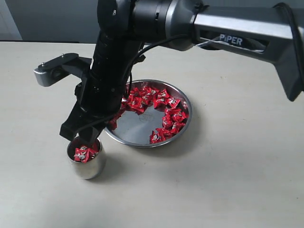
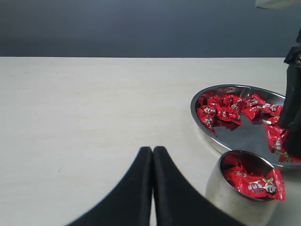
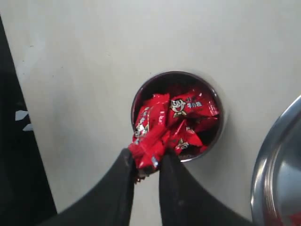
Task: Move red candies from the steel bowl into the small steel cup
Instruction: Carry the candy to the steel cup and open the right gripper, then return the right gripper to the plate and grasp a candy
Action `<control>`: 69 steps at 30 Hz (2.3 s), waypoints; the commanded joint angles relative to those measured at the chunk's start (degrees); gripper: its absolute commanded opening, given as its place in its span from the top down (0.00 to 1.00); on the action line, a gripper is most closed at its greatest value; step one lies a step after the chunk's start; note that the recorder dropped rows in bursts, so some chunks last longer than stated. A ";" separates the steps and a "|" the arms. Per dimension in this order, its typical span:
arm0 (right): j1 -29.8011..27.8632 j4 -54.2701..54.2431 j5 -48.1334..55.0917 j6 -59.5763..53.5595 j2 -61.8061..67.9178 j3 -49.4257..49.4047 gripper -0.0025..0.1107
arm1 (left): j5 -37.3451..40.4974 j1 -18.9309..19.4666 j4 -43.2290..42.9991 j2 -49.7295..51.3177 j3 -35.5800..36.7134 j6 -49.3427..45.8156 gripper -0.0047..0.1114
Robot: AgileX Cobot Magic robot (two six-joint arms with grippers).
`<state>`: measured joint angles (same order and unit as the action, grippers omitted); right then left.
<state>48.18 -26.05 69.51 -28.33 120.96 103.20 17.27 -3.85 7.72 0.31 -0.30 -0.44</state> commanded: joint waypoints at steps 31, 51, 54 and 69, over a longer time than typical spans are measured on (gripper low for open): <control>-0.14 9.11 -4.89 -0.37 -0.99 -0.07 0.67 | -0.69 0.29 -0.04 -0.31 0.30 0.01 0.96; -5.95 35.10 -11.45 19.50 5.71 -0.07 0.67 | -0.69 0.29 -0.04 -0.31 0.30 0.01 0.96; -7.92 29.78 -16.83 19.60 6.76 -0.07 0.67 | -0.69 0.29 -0.04 -0.31 0.30 0.01 0.96; -10.53 22.29 -27.38 19.44 11.60 -0.07 0.55 | -0.69 0.29 -0.04 -0.31 0.30 0.01 0.96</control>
<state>38.19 -3.87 42.34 -9.02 131.71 103.20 17.27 -3.85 7.72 0.31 -0.30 -0.44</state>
